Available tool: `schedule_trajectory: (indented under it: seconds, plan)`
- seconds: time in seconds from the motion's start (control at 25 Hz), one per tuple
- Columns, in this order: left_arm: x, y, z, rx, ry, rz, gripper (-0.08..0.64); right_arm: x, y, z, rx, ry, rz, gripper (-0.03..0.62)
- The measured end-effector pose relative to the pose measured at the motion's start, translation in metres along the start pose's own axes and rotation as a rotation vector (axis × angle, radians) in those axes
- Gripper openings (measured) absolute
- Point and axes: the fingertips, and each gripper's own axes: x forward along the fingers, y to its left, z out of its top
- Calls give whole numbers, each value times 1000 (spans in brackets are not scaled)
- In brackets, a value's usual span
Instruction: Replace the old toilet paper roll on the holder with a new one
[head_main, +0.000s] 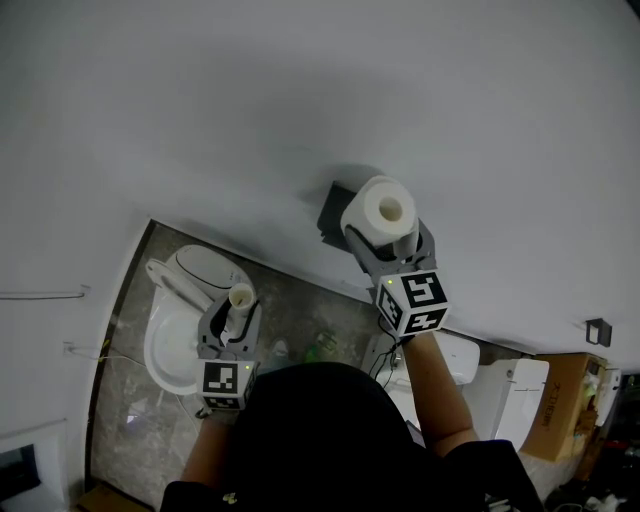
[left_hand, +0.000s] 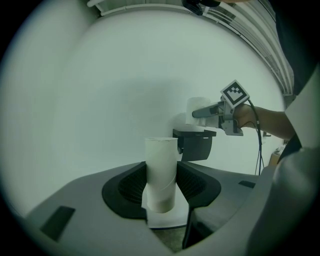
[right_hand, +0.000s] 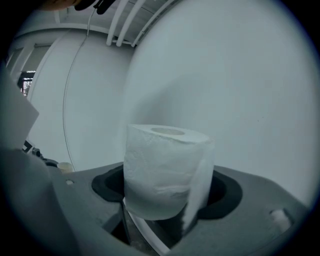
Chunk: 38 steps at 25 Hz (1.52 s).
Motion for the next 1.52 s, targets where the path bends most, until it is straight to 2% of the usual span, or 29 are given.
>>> schedule_trajectory:
  seconds: [0.4, 0.76, 0.88, 1.08, 1.52]
  plan:
    - [17, 11, -7, -15, 19, -41, 193, 36, -14, -22, 15, 113, -61, 393]
    - [24, 5, -10, -11, 28, -73, 193, 42, -16, -34, -37, 190, -96, 400]
    - [22, 3, -12, -11, 32, -79, 193, 42, -16, -34, -29, 188, -99, 411]
    - [19, 0, -15, -10, 38, -87, 193, 38, -17, -33, 7, 185, -86, 467]
    - [15, -22, -9, 14, 44, -124, 195, -1, -23, -26, 46, 130, -91, 472]
